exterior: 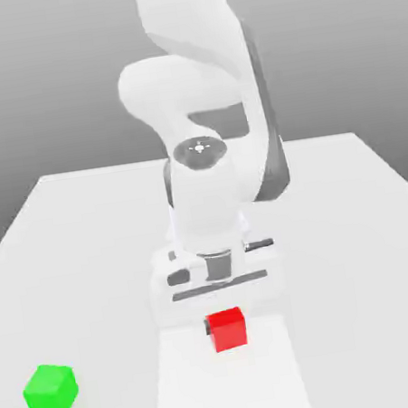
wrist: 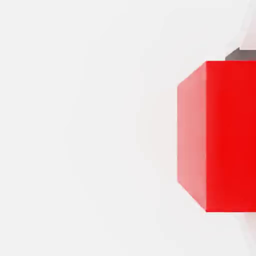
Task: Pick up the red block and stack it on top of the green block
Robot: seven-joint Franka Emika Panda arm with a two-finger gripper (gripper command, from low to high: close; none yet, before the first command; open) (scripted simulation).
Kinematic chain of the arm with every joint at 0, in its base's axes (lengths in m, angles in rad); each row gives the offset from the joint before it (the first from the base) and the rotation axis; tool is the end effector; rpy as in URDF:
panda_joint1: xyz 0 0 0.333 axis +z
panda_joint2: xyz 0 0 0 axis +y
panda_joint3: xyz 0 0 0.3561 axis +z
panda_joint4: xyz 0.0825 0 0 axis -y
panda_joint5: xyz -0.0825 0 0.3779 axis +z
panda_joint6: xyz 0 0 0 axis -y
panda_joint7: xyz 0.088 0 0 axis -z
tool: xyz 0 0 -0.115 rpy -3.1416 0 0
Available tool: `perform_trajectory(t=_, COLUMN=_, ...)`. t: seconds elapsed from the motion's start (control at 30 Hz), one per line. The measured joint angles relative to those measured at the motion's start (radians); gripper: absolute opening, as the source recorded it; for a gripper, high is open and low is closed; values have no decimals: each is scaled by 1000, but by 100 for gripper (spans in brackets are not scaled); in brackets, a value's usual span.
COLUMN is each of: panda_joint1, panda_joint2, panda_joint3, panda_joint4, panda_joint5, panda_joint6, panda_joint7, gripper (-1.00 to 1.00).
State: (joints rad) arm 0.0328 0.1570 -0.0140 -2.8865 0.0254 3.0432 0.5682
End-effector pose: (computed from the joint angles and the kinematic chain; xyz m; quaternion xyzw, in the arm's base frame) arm 0.3442 0.0043 0.1888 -0.9590 0.2833 0.0002 0.0001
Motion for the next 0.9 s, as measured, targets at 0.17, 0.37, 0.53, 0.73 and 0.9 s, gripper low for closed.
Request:
perform_trajectory(t=0.17, panda_joint1=0, panda_joint2=-170, panda_joint3=-9, panda_joint4=-24, panda_joint5=-27, panda_joint6=-146, panda_joint7=19, gripper=-100)
perform_trajectory(t=0.37, panda_joint1=-127, panda_joint2=-192, panda_joint3=-76, panda_joint4=95, panda_joint5=-13, panda_joint6=-289, panda_joint7=146, gripper=-100)
perform_trajectory(t=0.53, panda_joint1=-267, panda_joint2=-107, panda_joint3=-165, panda_joint4=275, panda_joint5=11, panda_joint6=-384, panda_joint7=315, gripper=-100)
perform_trajectory(t=0.73, panda_joint1=-356, panda_joint2=45, panda_joint3=-202, panda_joint4=407, panda_joint5=74, panda_joint6=-367, panda_joint7=401, gripper=-100)
perform_trajectory(t=0.9, panda_joint1=-374, panda_joint2=112, panda_joint3=-180, panda_joint4=413, panda_joint5=106, panda_joint6=-308, panda_joint7=382, gripper=100)
